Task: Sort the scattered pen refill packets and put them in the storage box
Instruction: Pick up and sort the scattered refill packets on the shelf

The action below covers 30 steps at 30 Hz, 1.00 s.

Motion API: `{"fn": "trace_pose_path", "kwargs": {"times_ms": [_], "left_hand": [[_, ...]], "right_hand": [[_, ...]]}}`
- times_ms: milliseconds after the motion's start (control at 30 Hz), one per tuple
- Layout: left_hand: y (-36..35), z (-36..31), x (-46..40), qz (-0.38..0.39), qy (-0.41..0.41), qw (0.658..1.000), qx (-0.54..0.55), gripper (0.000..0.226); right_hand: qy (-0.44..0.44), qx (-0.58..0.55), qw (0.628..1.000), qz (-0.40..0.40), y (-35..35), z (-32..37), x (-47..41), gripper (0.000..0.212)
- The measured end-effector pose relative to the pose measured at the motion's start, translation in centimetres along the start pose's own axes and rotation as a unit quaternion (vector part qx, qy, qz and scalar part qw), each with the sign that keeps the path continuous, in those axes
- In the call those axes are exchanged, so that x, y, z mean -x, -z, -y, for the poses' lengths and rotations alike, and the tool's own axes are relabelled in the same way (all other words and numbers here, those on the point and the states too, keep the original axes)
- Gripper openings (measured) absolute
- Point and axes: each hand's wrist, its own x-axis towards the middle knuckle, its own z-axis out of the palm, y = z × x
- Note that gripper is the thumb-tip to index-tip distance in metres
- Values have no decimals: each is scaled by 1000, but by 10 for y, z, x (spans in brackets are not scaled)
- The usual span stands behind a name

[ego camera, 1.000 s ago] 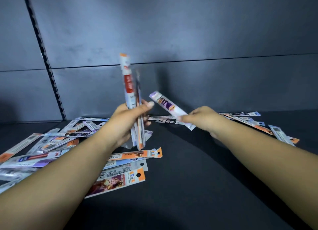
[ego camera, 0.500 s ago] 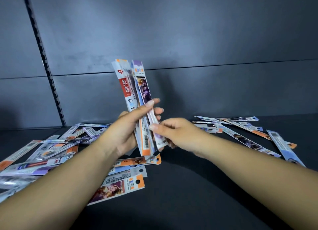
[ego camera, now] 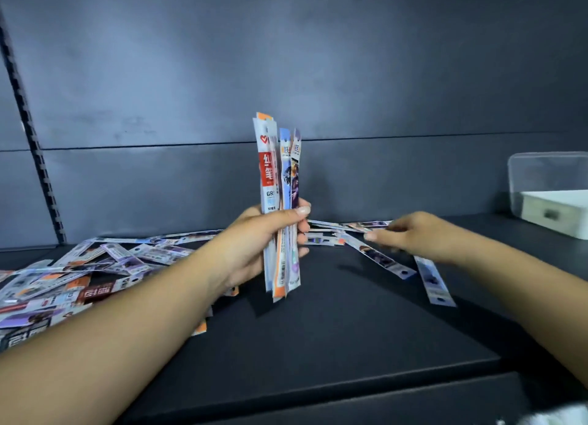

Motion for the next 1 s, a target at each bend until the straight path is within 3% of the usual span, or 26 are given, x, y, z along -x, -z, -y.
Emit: {"fn": "trace_pose_path", "kwargs": {"times_ms": [100,200,400,567,733,833,1000], "left_hand": [[-24,3,-8,5,8,1000,6,12],[-46,11,-16,20,30,999,2,13],[-68,27,-38,14,73,995,66,20],[-64,37,-41,39,74,994,77,22],[-48,43,-32,74,30,996,32,18],[-50,45,-31,106,44,993,-15,28],[-50,44,-31,76,57,995,-21,29]], "right_hand": [[-115,118,986,-4,9,-29,0,65],[-173,100,979,28,8,-40,-1,77],[-193,130,971,48,7,-48,-18,81],[-185,115,974,55,17,-55,-29,72],[-183,59,980,57,24,-64,-51,74],[-188,-1,979,74,23,-69,-65,74],[-156,-76,982,78,22,-78,-75,81]]}}
